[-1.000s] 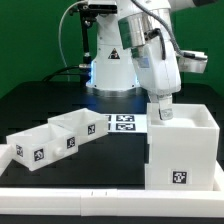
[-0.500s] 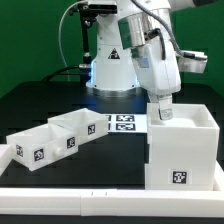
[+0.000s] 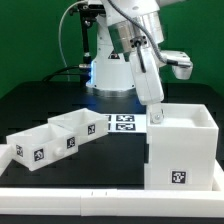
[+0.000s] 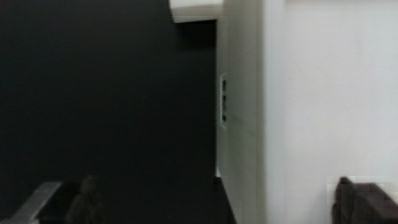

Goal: Assemble drawer

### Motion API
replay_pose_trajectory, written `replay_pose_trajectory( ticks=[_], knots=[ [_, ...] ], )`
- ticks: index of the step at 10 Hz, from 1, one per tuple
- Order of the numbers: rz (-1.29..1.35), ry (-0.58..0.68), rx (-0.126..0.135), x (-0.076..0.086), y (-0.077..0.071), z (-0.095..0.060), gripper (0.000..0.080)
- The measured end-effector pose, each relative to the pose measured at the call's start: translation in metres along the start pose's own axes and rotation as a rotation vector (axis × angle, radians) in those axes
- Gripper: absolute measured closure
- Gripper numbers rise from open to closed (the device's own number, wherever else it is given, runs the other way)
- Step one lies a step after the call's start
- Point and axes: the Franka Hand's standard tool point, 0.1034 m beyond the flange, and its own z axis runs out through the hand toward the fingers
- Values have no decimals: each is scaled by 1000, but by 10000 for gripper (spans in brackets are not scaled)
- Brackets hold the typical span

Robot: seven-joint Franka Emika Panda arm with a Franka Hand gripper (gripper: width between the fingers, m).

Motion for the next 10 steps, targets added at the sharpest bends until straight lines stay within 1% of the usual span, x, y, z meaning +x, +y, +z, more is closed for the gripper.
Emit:
replay_pose_trajectory(
  ticks=[1, 4, 5, 6, 7, 8, 10],
  knots=[
    [-3, -4, -4, 0, -1, -1, 150],
    [-8, -2, 3, 0, -4, -2, 554],
    [-10, -2, 5, 0, -4, -2, 554],
    [-11, -2, 7, 0, -5, -2, 727],
    [-24, 1, 8, 0, -7, -3, 727],
    [-46, 2, 13, -1, -11, -3, 767],
    [-69, -1, 22, -2, -20, -2, 767]
  ],
)
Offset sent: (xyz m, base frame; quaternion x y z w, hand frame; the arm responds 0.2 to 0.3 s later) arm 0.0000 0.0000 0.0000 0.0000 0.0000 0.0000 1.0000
